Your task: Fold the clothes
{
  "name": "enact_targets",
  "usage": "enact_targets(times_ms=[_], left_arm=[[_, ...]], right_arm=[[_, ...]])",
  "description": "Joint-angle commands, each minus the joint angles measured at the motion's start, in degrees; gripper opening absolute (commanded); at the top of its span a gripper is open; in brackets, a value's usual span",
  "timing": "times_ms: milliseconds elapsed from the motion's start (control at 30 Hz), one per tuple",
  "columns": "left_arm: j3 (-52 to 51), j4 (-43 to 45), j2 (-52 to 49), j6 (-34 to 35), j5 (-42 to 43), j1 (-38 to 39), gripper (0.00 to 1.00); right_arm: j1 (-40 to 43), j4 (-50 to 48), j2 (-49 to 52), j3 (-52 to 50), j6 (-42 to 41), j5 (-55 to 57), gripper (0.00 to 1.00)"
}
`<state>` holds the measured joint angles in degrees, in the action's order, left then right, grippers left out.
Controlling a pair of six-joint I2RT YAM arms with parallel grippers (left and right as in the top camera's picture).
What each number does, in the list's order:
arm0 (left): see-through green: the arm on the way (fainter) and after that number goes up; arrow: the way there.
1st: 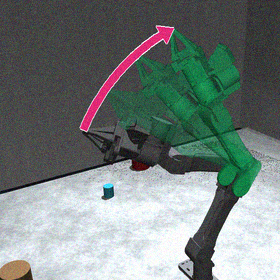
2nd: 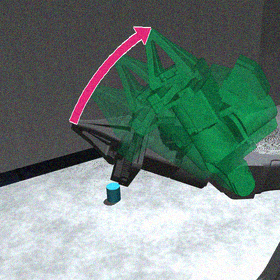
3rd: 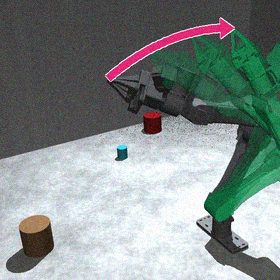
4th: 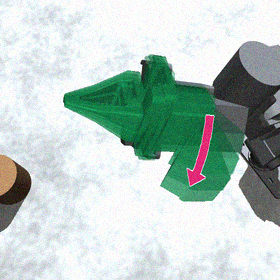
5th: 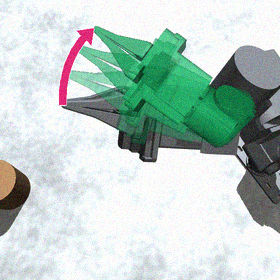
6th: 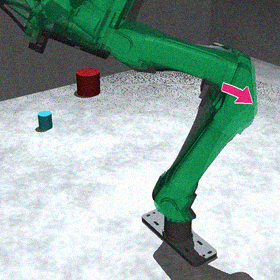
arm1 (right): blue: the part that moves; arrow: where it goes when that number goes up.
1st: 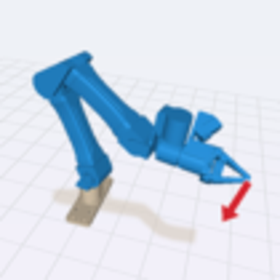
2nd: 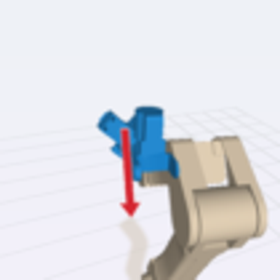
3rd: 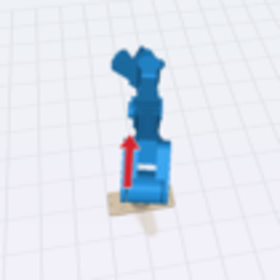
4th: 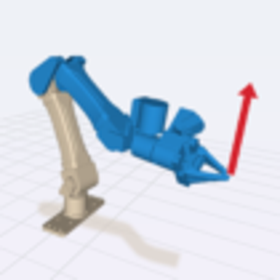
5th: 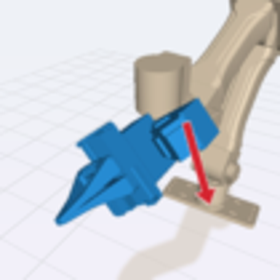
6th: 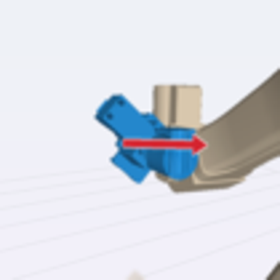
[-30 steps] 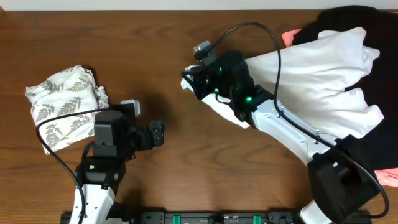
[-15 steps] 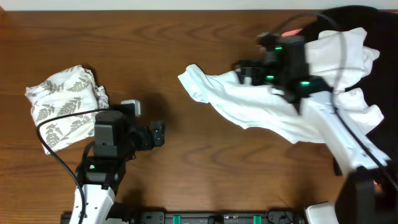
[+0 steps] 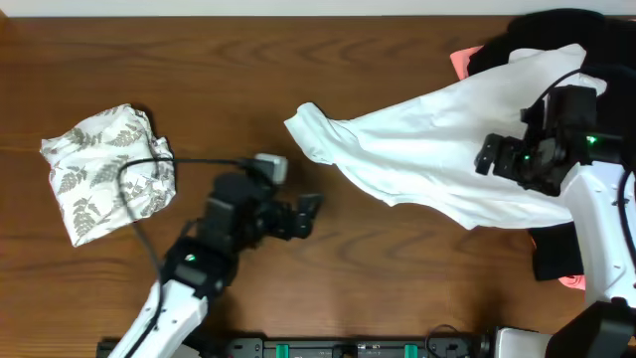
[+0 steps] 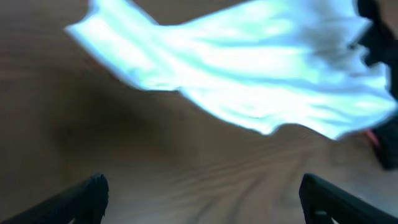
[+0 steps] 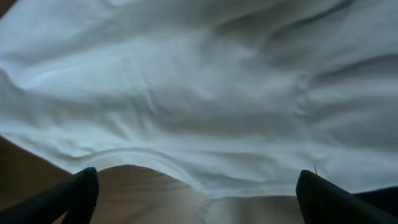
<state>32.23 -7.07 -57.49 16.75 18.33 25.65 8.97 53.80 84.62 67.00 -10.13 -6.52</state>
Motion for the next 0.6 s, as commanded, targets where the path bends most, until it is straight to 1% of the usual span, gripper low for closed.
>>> enact_targets(times_ms=[0, 67, 133, 200, 267, 300, 433, 567], left_arm=[[1.0, 3.6, -5.2, 1.4, 0.5, 5.8, 0.98], [1.0, 5.6, -8.8, 1.5, 0.0, 9.1, 0.98], [1.0, 6.3, -12.0, 1.6, -1.0, 11.3, 0.98], [1.0, 6.3, -14.3, 1.6, -1.7, 12.5, 0.98], [1.0, 6.3, -15.8, 1.6, -1.7, 12.6, 0.98], [1.0, 6.3, -16.3, 1.6, -1.7, 12.6, 0.98], [1.0, 6.6, -15.7, 1.6, -2.6, 12.6, 0.98], [1.0, 6.7, -14.7, 1.6, -4.1, 12.6, 0.98]], right_arm=[[0.5, 0.5, -0.2, 0.3, 3.0, 0.9, 0.99], [0.5, 1.8, -0.2, 0.3, 4.3, -0.5, 0.99], [0.5, 4.1, -0.2, 0.3, 5.6, 0.2, 0.95], [0.5, 6.3, -0.2, 0.2, 5.5, 2.2, 0.93], [0.5, 7.2, -0.2, -0.2, 5.6, 2.7, 0.86], [0.3, 7.6, -0.2, -0.5, 5.6, 2.2, 0.8], [-1.4, 7.5, -0.2, -2.6, 5.6, 1.6, 0.77], [-4.2, 6.2, -0.2, -6.7, 5.5, 0.5, 0.58]])
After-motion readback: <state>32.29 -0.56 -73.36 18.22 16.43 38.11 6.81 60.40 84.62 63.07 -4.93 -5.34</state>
